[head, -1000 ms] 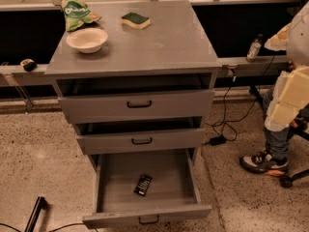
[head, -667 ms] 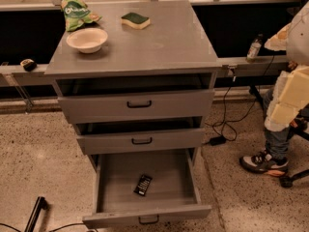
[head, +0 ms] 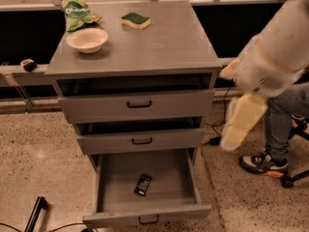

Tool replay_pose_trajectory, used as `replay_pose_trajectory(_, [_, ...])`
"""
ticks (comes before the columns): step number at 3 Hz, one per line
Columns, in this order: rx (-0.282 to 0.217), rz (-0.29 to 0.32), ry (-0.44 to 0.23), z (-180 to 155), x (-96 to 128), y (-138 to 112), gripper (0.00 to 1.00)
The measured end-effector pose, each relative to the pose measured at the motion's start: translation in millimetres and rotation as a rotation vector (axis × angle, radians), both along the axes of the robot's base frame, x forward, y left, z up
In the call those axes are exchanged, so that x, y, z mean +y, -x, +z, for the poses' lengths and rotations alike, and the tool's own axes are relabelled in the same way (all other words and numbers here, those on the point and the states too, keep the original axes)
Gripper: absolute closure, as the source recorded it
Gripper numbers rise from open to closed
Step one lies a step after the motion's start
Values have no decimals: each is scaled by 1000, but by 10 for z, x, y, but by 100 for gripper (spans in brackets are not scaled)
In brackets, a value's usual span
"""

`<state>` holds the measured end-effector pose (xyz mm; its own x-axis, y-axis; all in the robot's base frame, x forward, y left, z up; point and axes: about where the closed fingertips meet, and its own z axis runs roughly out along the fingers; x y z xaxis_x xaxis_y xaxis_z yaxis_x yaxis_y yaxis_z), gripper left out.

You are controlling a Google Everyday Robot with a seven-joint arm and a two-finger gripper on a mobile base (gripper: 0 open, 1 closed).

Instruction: Pick rxbar chocolate from bottom drawer and place on counter

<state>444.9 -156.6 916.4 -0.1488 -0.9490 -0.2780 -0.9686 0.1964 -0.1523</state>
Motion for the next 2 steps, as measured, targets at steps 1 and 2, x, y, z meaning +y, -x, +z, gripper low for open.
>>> replay_pose_trajectory(1, [103, 82, -151, -846, 547, 126, 0])
replay_pose_trajectory(2, [155, 89, -197, -1302, 722, 270, 0])
